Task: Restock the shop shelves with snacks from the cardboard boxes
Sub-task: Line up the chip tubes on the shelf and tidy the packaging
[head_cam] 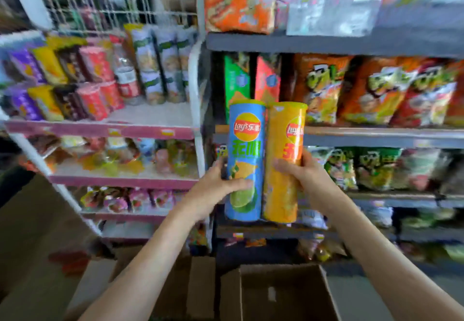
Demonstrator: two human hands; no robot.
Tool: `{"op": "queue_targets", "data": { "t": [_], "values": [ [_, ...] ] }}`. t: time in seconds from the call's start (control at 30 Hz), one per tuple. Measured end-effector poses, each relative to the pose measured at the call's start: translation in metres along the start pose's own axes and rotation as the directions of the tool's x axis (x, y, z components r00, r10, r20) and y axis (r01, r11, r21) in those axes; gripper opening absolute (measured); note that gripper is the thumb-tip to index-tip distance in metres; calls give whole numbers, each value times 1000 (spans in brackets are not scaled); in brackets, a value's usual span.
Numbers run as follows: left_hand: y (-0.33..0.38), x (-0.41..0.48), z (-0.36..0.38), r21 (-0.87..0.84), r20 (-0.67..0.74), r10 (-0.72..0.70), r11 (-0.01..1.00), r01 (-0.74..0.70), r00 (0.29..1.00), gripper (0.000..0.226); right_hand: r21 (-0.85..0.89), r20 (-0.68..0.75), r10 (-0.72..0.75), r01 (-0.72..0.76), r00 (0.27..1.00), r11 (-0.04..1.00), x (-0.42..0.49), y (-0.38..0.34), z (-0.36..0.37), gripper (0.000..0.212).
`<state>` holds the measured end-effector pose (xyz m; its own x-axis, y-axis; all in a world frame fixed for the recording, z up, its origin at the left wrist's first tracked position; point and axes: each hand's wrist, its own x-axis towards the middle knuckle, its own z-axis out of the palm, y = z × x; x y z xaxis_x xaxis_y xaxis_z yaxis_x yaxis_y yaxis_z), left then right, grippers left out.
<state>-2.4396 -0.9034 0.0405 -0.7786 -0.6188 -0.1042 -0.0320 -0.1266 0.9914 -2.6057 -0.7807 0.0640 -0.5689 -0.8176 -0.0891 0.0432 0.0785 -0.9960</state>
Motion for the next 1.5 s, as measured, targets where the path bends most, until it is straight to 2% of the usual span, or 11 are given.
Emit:
{"op": "queue_targets", "data": {
  "t": [0.17, 0.33, 0.43, 0.5, 0.63, 0.7, 0.77, 0.9, 1.03, 1.23, 1.5],
  "values": [
    [39, 60, 171, 36, 147, 76, 996, -82, 986, 62, -17, -142, -114, 113, 983, 994, -15, -41, -175, 44],
    [78, 106, 322, 31, 225, 154, 986, -165, 962, 73, -44, -283, -212, 208, 935, 977, -25, -79, -321, 60],
    [98, 129, 385, 64, 264, 191, 975, -214, 946, 81, -39, -333, -248, 249, 910, 968, -28, -103, -385, 47],
    [111, 145, 419, 69, 296, 209, 968, -239, 932, 81, -40, -358, -267, 270, 895, 962, -29, -114, -420, 51],
    [144, 171, 483, 78, 365, 296, 935, -346, 883, 55, -80, -438, -318, 316, 841, 945, -34, -133, -482, 60],
    [160, 183, 514, 78, 374, 330, 920, -384, 867, 44, -106, -448, -345, 334, 825, 937, -40, -143, -514, 47],
    [173, 196, 544, 95, 381, 351, 905, -414, 855, 54, -137, -443, -363, 338, 820, 931, -44, -152, -549, 38],
    [191, 221, 607, 138, 389, 350, 893, -429, 852, 74, -155, -480, -396, 369, 783, 917, -46, -163, -625, 54],
    [206, 247, 676, 142, 366, 364, 888, -438, 856, 87, -188, -476, -437, 398, 763, 898, -38, -175, -713, 56],
    [239, 299, 773, 96, 237, 423, 886, -454, 875, 75, -253, -397, -514, 447, 761, 858, -19, -204, -846, 61],
    [275, 376, 829, 158, 20, 480, 865, -477, 877, 64, -226, -328, -577, 530, 748, 817, 81, -249, -957, 58]
  ]
}}
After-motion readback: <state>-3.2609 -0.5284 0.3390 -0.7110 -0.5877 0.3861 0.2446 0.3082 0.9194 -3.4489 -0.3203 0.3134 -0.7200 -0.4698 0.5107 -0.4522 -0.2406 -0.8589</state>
